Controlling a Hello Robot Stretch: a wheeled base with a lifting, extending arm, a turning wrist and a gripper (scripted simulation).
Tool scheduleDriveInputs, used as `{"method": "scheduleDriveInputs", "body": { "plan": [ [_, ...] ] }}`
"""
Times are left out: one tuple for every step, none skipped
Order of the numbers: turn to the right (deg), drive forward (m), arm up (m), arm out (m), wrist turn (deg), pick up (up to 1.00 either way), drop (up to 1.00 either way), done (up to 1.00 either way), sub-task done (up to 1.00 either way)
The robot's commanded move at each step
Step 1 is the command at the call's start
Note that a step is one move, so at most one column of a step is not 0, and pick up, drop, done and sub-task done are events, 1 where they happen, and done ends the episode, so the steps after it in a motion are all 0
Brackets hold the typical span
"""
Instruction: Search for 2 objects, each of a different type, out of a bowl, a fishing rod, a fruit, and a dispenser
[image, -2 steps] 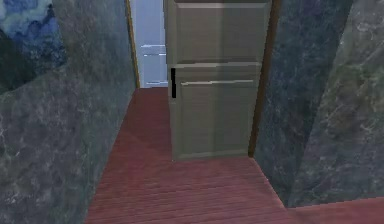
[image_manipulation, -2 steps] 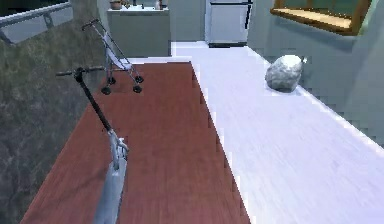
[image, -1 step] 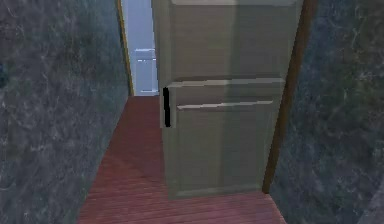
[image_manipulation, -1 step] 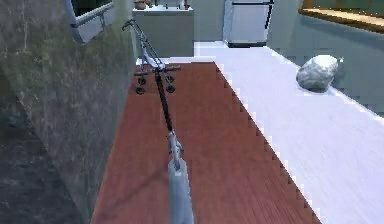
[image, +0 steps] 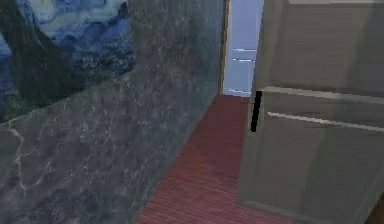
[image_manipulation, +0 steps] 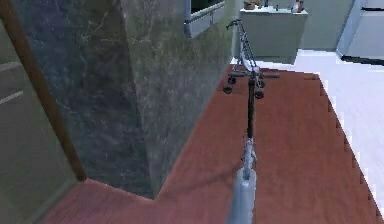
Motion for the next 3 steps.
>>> {"method": "scheduleDriveInputs", "body": {
  "plan": [
    [0.0, 1.00, 0.00, 0.00, 0.0, 0.00, 0.00, 0.00, 0.00],
    [-15.0, 0.00, 0.00, 0.00, 0.0, 0.00, 0.00, 0.00, 0.00],
    [0.0, 0.05, 0.00, 0.00, 0.0, 0.00, 0.00, 0.00, 0.00]
  ]
}}
